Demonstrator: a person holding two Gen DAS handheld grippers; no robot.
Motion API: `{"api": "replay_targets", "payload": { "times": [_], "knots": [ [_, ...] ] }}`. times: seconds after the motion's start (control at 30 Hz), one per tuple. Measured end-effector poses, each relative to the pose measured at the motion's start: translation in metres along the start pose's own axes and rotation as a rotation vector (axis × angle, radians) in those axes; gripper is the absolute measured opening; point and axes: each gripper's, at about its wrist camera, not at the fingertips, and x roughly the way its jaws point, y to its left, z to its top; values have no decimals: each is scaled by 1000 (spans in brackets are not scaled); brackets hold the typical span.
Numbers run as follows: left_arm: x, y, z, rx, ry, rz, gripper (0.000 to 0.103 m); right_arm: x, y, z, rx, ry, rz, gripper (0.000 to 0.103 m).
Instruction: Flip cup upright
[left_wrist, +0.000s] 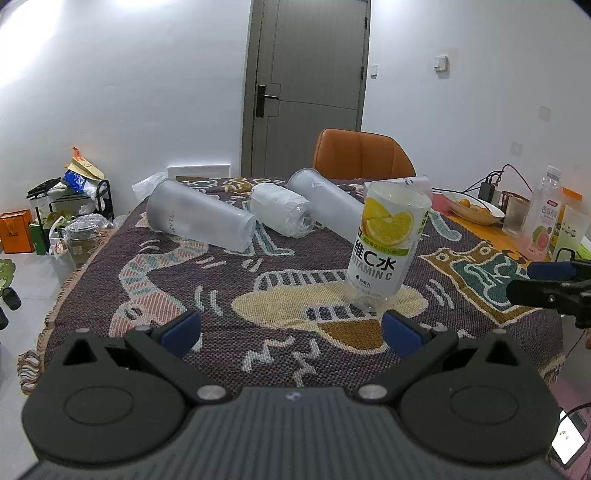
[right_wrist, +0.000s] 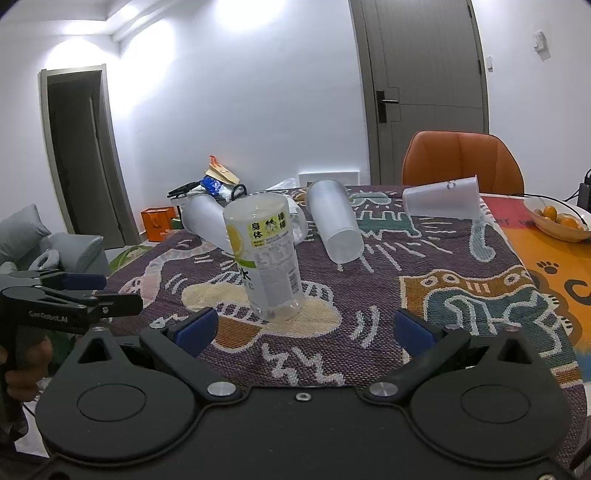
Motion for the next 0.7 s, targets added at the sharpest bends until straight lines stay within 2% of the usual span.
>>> {"api": "replay_targets", "payload": {
  "times": [0.7],
  "knots": [
    [0,0,1,-5,2,4,103,1,1,-1,-10,6,-7,103]
  ]
}}
